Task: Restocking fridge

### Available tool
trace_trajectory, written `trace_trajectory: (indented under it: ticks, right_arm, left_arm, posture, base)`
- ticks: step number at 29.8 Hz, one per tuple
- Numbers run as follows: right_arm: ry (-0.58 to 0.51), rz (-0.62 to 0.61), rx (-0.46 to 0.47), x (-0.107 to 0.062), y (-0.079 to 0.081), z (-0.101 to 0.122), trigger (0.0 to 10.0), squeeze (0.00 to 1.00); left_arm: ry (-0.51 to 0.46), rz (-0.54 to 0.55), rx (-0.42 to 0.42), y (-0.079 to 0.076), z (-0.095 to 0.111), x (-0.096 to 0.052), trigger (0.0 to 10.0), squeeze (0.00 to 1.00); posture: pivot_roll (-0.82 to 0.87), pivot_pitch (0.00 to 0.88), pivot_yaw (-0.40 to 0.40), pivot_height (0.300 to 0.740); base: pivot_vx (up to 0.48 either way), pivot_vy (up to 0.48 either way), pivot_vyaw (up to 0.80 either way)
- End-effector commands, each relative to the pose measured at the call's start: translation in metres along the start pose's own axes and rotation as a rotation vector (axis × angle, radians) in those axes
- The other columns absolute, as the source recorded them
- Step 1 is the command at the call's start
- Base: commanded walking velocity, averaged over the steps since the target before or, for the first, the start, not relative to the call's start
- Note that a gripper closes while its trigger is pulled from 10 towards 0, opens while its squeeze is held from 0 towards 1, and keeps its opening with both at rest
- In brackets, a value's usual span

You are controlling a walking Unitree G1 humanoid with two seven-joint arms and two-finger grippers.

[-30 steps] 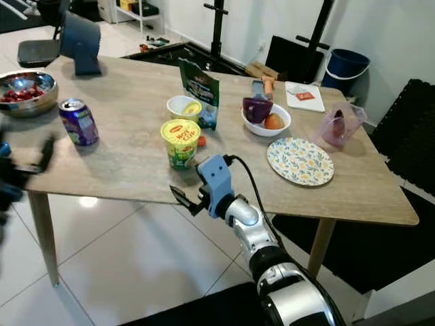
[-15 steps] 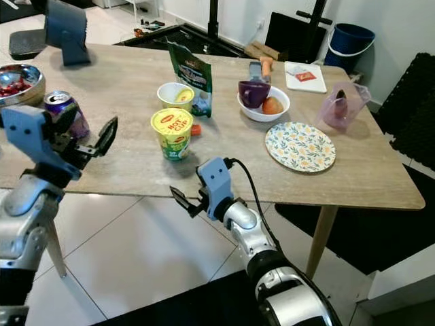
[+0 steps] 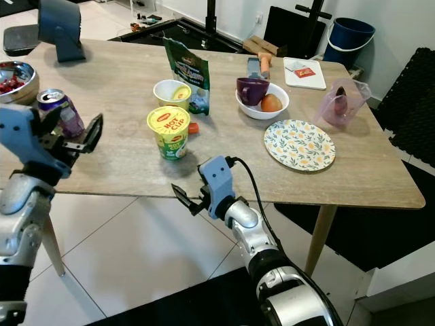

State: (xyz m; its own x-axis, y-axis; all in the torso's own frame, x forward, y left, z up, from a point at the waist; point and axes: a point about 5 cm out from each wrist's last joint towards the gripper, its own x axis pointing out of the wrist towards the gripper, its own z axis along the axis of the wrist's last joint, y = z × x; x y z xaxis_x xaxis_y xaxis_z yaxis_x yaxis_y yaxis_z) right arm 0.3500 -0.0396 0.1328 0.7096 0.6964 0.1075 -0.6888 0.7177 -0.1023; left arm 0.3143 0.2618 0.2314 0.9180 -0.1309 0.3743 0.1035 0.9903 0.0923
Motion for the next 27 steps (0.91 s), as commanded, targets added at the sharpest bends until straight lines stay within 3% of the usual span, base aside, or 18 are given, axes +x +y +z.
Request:
trace_trajectory:
  ticks: [1,7,12,20,27]
  right_arm:
    - [0.015,-0.011,0.006,-0.003,-0.001,-0.003,10.0,0.00]
    - [0.006,-0.013,0.002,-0.002,-0.002,0.000,10.0,0.00]
    - [-0.001,-0.017,-0.002,-0.004,-0.004,0.001,10.0,0.00]
    - [-0.004,-0.034,0.000,-0.005,-0.008,0.003,10.0,0.00]
    - [-0.009,-0.041,0.000,-0.005,-0.009,0.004,10.0,0.00]
  left_arm:
    - [0.027,0.015,-0.025,0.002,-0.008,-0.004,10.0,0.00]
    - [0.080,0.033,-0.117,0.007,-0.026,0.001,10.0,0.00]
    - [0.093,0.025,-0.136,0.006,-0.031,0.009,10.0,0.00]
    - [0.060,-0.043,-0.139,-0.010,-0.022,0.031,10.0,0.00]
    - [0.036,-0.072,-0.137,-0.014,-0.016,0.039,10.0,0.00]
  posture:
    - [0.17,0.211,-0.081,0.740]
    - [0.14,0.240,-0.084,0.740]
    - [0.13,0.257,-0.085,0.740]
    - [0.12,0.267,-0.081,0.740]
    - [0.12,0.264,-0.076,0.740]
  base:
    - [0.000,0.000,0.00]
    - [0.000,0.000,0.00]
    - [0.000,0.000,0.00]
    - [0.000,0.000,0.00]
    - [0.000,0.000,0.00]
